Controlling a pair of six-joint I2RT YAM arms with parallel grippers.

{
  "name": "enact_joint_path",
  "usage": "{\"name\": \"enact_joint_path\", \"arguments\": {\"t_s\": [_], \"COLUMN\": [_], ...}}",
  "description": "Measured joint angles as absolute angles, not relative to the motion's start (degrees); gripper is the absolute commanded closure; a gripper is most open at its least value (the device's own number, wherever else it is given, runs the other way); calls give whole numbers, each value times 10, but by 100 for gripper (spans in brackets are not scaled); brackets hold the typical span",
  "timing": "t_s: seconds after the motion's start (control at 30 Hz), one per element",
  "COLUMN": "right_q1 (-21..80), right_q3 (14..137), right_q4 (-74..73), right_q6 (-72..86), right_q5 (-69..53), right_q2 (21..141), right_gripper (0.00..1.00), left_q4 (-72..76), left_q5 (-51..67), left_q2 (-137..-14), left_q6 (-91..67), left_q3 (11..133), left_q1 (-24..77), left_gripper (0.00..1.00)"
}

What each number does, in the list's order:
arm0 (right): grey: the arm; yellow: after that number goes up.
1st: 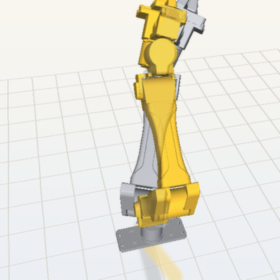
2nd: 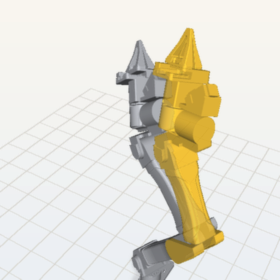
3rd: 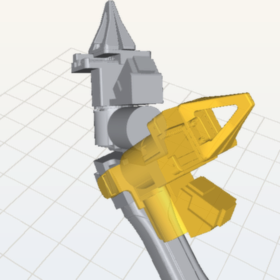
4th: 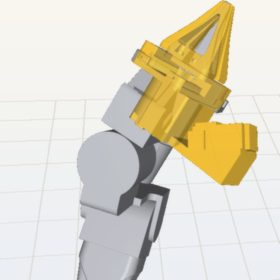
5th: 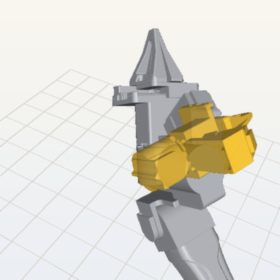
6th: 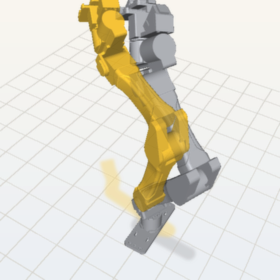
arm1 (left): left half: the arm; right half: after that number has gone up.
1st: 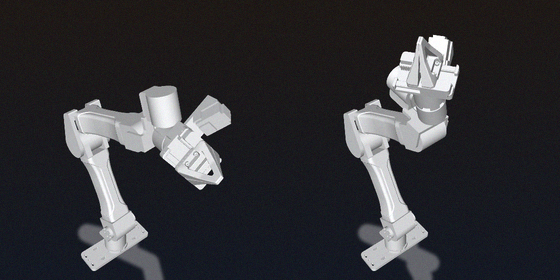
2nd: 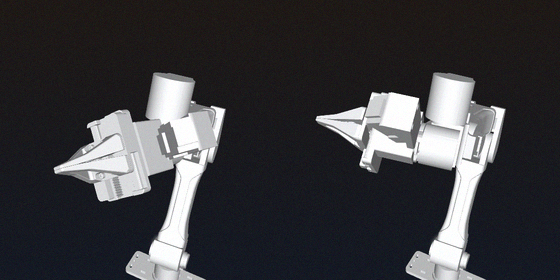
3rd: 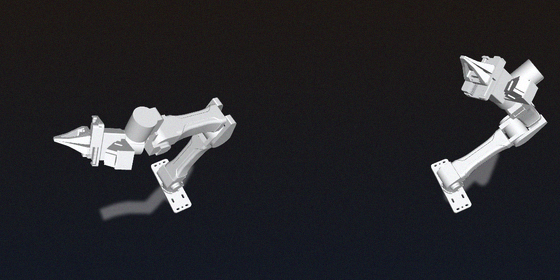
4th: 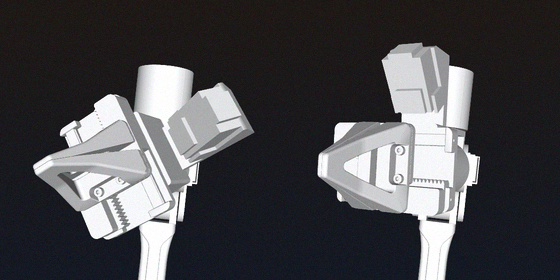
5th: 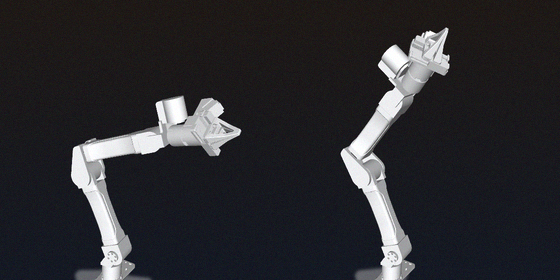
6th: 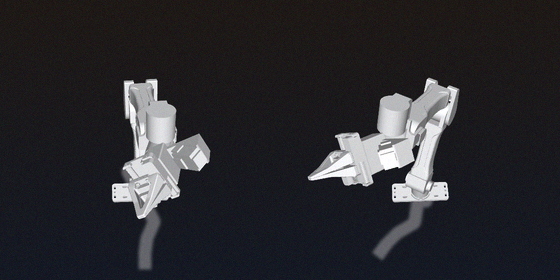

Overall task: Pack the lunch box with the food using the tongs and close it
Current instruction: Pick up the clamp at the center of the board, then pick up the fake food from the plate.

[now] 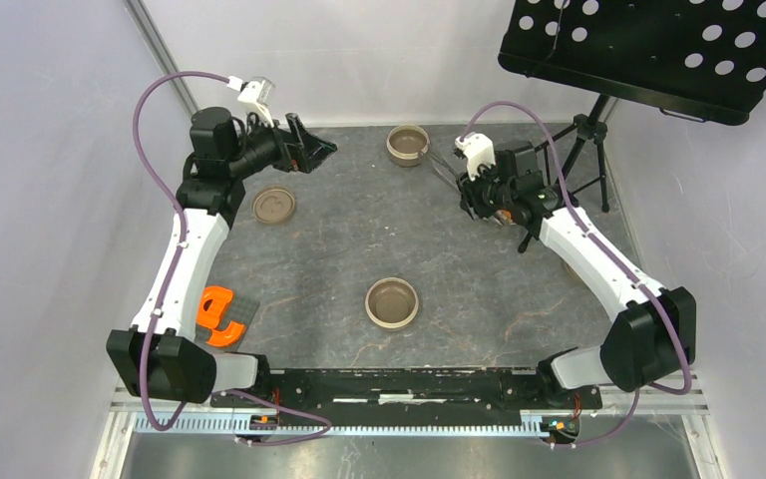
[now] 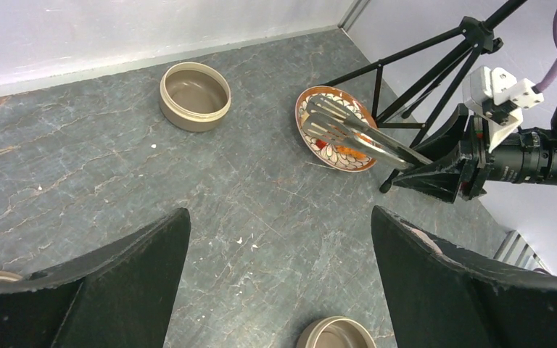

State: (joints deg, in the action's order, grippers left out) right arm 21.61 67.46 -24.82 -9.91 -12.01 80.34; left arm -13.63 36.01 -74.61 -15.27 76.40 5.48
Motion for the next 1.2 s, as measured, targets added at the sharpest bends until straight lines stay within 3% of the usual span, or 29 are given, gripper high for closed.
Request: {"name": "enact_joint_path", "arguments": {"t_s": [0.47,1.2], "right_q1": [142,82], "right_q3": [672,723], "right_q4": [-284,-310], "right_q6": [-47,-43], "right_q5": [47,-15], "right_q2": [808,922], "right_gripper": [62,59], "left_q4": [-128,-116], "left_q5": [360,360], "left_q2": [-746,-754], "left_q6": [-154,-154], "left_q3": [741,741], "left_q1": [55,55], "left_gripper": [0,0]}}
